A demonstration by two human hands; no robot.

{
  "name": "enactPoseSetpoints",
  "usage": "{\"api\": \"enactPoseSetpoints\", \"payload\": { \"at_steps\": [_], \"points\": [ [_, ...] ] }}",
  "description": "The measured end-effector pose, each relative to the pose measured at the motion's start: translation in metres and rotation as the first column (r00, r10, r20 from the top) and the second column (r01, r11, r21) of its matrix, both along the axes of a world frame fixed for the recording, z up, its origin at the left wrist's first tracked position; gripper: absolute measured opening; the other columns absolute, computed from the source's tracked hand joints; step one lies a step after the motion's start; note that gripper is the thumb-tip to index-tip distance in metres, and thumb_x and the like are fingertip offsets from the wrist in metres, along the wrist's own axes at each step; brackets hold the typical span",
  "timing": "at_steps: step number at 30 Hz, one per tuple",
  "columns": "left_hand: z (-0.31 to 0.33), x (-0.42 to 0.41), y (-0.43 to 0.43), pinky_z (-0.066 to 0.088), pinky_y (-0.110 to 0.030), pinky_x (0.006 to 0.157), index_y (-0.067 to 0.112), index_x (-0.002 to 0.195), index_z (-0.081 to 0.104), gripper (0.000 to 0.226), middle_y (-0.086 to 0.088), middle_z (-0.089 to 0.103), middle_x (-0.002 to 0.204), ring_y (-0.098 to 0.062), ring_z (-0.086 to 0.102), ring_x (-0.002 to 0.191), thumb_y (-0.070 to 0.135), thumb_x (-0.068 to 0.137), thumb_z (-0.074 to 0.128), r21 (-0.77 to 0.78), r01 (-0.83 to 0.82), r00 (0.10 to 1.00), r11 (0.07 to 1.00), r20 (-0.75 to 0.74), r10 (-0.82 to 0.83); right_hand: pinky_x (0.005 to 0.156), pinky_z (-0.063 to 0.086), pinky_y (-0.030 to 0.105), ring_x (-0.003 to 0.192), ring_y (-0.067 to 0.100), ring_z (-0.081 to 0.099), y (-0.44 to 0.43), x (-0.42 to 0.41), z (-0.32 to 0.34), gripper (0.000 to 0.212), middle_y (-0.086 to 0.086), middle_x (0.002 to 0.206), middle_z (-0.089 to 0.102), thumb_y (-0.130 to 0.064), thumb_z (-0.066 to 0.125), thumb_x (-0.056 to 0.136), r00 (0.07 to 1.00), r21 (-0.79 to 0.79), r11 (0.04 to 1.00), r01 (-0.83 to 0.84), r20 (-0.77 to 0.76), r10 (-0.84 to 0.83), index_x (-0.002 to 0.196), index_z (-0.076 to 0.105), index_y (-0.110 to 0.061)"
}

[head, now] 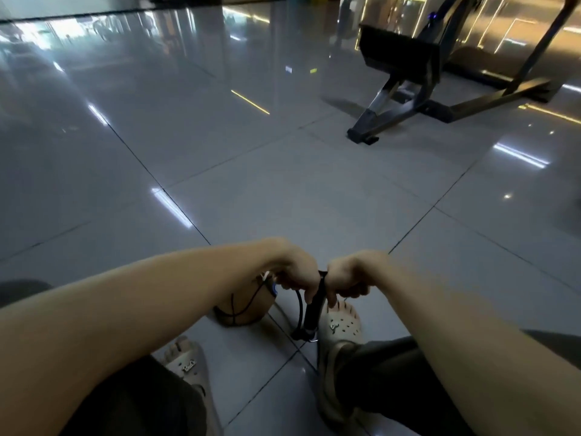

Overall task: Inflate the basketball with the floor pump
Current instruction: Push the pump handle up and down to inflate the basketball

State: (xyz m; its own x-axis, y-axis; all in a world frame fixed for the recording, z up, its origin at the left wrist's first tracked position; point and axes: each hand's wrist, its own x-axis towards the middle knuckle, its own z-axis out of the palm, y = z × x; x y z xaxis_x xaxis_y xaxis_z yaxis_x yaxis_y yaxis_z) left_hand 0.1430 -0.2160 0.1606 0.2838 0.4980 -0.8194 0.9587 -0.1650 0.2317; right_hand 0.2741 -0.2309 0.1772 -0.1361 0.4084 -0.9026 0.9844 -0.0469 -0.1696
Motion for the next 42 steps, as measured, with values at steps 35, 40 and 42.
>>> {"api": "enactPoseSetpoints", "payload": {
  "at_steps": [35, 40, 42],
  "points": [
    [0.008, 0.02, -0.012, 0.043, -0.029, 0.052, 0.008, 0.078, 0.065, 0.024, -0.012, 0.059, 0.07, -0.028, 0.051, 0.059, 0.027, 0.083, 0.079, 0.126, 0.052, 0.998, 0.991, 0.018, -0.055, 0.047, 0.03, 0.028, 0.046, 0.02, 0.033, -0.004, 0.02, -0.016, 0.017, 0.004, 0.058, 0.043, -0.025, 0.074, 0.083, 1.0, 0.112, 0.994, 0.0, 0.027, -0.003, 0.08, 0.062, -0.013],
    [0.086, 0.016, 0.002, 0.033, -0.029, 0.049, 0.013, 0.068, 0.054, 0.033, -0.003, 0.045, 0.057, -0.017, 0.038, 0.04, 0.026, 0.088, 0.077, 0.037, 0.002, 1.0, 0.999, 0.019, -0.003, 0.049, 0.027, 0.03, 0.049, 0.019, 0.029, 0.006, 0.017, 0.068, 0.02, 0.004, 0.062, 0.037, -0.021, 0.072, 0.085, 1.0, 0.102, 0.995, 0.015, 0.023, -0.017, 0.083, 0.055, -0.011],
    [0.141, 0.008, 0.015, 0.026, -0.026, 0.047, 0.016, 0.068, 0.05, 0.034, 0.001, 0.039, 0.055, -0.015, 0.031, 0.042, 0.024, 0.091, 0.074, 0.025, -0.034, 0.996, 0.999, 0.084, 0.032, 0.046, 0.019, 0.024, 0.045, 0.015, 0.023, 0.021, 0.019, 0.123, 0.015, 0.0, 0.058, 0.03, -0.016, 0.068, 0.088, 0.996, 0.075, 0.994, 0.076, -0.048, -0.073, 0.082, 0.054, -0.015]
  ]
}}
